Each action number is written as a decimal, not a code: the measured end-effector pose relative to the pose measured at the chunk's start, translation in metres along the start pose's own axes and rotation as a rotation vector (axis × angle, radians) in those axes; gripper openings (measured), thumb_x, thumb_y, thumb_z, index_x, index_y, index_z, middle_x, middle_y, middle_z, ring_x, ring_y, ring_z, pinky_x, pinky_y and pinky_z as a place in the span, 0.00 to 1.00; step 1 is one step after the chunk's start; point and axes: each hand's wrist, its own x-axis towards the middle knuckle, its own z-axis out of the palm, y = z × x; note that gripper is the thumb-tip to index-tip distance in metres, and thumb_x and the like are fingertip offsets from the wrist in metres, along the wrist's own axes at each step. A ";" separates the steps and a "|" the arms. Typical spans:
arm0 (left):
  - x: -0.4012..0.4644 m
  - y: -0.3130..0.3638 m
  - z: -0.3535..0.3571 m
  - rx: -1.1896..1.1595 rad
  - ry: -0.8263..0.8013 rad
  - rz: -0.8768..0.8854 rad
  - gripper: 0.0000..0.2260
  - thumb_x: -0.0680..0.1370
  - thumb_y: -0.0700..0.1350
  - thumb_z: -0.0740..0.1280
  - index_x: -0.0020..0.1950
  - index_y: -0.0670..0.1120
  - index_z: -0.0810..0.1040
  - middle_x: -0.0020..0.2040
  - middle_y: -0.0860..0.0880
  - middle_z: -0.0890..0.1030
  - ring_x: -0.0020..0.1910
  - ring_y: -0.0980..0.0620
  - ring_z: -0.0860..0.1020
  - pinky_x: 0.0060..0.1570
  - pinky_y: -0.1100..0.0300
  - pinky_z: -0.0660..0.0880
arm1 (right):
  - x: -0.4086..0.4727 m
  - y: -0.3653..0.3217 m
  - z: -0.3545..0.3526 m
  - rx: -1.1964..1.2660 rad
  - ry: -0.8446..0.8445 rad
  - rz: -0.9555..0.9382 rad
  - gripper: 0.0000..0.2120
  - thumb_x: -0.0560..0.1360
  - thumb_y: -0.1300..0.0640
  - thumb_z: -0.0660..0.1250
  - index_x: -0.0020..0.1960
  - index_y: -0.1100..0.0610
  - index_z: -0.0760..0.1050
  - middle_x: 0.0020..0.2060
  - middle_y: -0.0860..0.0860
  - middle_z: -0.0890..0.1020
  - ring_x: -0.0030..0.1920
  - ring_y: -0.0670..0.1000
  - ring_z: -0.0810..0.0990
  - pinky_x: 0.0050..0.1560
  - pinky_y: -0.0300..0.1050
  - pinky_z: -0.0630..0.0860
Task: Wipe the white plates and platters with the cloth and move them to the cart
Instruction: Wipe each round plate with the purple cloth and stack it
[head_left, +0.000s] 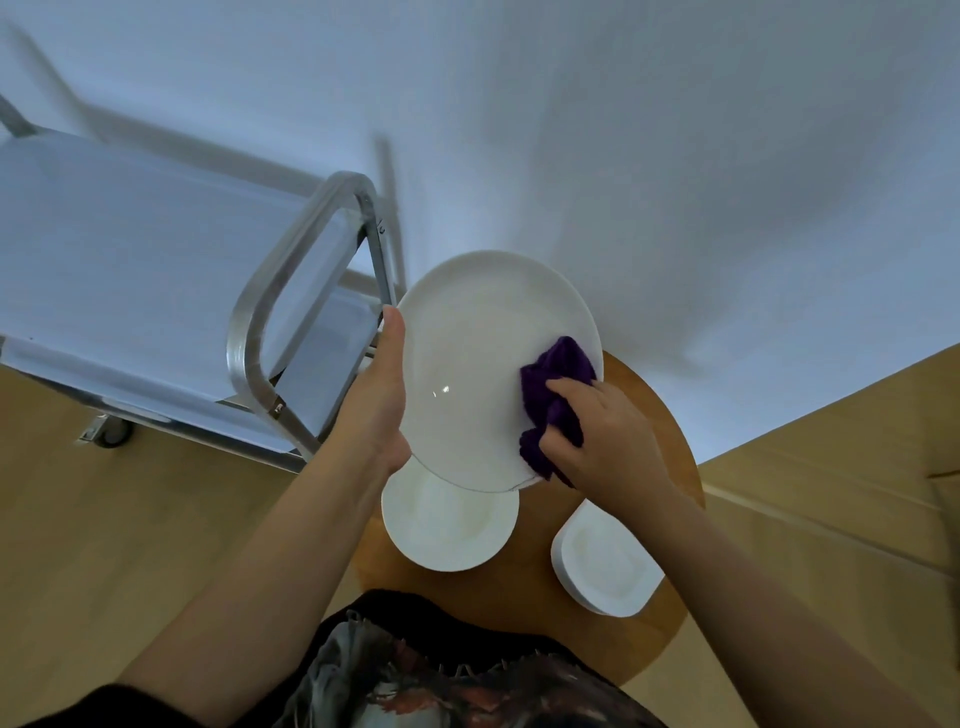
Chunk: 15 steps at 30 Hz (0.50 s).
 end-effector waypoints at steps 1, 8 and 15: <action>0.000 0.000 -0.001 0.016 0.003 -0.010 0.39 0.61 0.72 0.60 0.67 0.52 0.73 0.62 0.46 0.79 0.60 0.43 0.77 0.61 0.43 0.72 | -0.001 -0.008 0.000 0.029 0.113 -0.021 0.17 0.70 0.58 0.68 0.56 0.66 0.78 0.45 0.58 0.83 0.45 0.58 0.81 0.42 0.41 0.75; -0.010 -0.001 0.008 -0.006 -0.098 -0.071 0.31 0.66 0.71 0.62 0.42 0.45 0.86 0.44 0.43 0.85 0.42 0.46 0.84 0.33 0.56 0.80 | 0.001 -0.060 0.027 0.089 -0.220 -0.332 0.33 0.74 0.49 0.64 0.74 0.61 0.59 0.74 0.58 0.61 0.74 0.59 0.57 0.73 0.53 0.57; -0.022 0.010 0.011 -0.033 -0.199 0.062 0.27 0.71 0.68 0.61 0.60 0.52 0.80 0.57 0.47 0.82 0.58 0.48 0.80 0.50 0.53 0.78 | 0.054 -0.051 0.011 -0.093 -0.027 -0.625 0.26 0.72 0.50 0.65 0.67 0.61 0.71 0.69 0.63 0.68 0.68 0.64 0.67 0.70 0.56 0.61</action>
